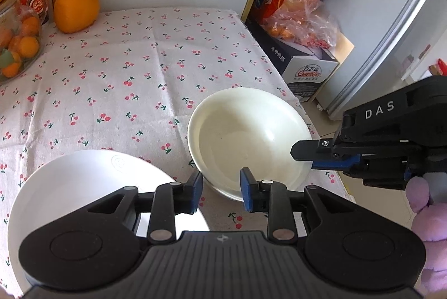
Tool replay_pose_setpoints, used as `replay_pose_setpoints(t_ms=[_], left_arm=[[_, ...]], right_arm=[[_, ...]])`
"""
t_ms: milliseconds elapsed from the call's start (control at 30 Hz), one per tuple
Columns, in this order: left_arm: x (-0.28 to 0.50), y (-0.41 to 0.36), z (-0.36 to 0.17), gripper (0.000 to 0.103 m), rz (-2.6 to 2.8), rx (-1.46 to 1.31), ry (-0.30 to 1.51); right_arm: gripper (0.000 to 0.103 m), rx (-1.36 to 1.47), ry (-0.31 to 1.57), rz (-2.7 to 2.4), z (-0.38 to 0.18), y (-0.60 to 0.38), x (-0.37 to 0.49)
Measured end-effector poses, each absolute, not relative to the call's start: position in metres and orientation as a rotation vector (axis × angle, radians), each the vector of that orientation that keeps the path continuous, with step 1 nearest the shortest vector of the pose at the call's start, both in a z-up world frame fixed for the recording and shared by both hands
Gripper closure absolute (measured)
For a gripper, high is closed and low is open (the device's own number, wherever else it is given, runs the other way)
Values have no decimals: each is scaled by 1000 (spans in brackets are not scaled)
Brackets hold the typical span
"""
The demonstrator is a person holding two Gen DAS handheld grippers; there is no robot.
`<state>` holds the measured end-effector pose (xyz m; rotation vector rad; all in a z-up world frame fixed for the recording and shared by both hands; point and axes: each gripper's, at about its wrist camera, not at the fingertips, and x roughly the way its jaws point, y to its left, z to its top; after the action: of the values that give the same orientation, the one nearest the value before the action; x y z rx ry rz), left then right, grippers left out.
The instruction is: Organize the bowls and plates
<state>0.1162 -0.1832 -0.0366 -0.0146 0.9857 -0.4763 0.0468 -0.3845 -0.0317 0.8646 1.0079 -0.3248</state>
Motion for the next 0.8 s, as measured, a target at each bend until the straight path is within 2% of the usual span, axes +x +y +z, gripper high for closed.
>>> replay_pose_setpoints(t_ms=[167,267,367,467,500,633,800], left_arm=[[115,-184,-36,73,-494,8,964],[114,-185,-36,67,-508,24,952],[113,-187,-37,57,-527,42,946],[111,-188,-36,44,-542,59,928],[110,-188,-36,38,-549,66,921],[107,-189,-33,26,-574,96,900],[100,-190,-32,11,-617,173,834]], right_arm=[[90,832,1009,-324,-30,-383,48],[89,822,1010,-324,-31,-383,48],[82,821,1009,-310,-30,-382,49],[74,813,1004,-298,-28,-380,49],[68,811,1000,-293,-28,-380,49],[47,798,965,-265,-22,-379,48],[33,763,924,-223,-16,-379,46]])
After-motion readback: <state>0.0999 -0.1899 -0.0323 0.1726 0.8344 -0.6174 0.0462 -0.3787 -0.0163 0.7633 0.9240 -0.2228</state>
